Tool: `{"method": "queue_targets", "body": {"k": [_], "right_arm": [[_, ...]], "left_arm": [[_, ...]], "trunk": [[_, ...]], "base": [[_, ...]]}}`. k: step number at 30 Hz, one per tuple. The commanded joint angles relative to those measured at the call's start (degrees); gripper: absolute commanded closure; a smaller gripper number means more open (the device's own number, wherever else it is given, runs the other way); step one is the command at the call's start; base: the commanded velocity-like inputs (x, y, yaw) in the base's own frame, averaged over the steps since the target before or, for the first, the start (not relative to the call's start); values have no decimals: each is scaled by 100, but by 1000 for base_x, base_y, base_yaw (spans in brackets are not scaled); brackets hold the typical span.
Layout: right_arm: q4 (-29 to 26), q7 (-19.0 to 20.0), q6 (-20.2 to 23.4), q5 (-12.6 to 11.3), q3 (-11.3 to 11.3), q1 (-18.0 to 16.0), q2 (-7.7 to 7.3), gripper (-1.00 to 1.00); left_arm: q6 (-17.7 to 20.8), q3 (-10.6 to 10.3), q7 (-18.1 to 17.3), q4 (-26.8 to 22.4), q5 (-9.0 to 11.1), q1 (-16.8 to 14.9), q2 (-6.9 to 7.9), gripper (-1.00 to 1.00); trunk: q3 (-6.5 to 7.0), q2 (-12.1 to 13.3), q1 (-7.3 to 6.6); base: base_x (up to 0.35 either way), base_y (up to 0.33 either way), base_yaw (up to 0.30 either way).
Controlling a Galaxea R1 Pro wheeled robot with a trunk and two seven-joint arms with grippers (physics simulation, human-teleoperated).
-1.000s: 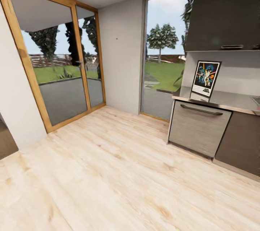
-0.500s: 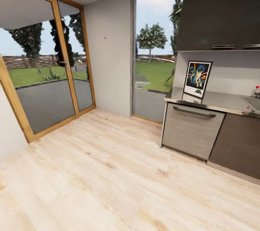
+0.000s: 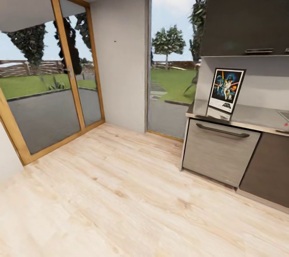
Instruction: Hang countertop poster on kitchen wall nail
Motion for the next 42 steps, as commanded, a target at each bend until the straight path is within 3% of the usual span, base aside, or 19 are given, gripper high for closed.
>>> {"method": "queue_targets", "body": {"k": [1, 10, 22, 42], "right_arm": [[4, -2, -18, -3, -4, -3, 0, -100], [4, -4, -17, -13, -14, -3, 6, -100], [4, -4, -10, -13, -15, -3, 9, -100], [4, -4, -9, -19, -15, -2, 8, -100]], "left_arm": [[-9, 6, -2, -5, -3, 1, -2, -100], [-9, 7, -2, -5, -3, 0, 0, -100], [-9, 10, 6, -5, -3, 0, 0, -100], [-10, 16, 11, 1, -4, 0, 0, -100]], "trunk": [[-5, -2, 4], [-5, -2, 4], [-5, -2, 4], [-5, -2, 4]], "base": [[331, -6, 0], [331, -84, -39], [287, -179, -264], [40, -33, -300]]}}
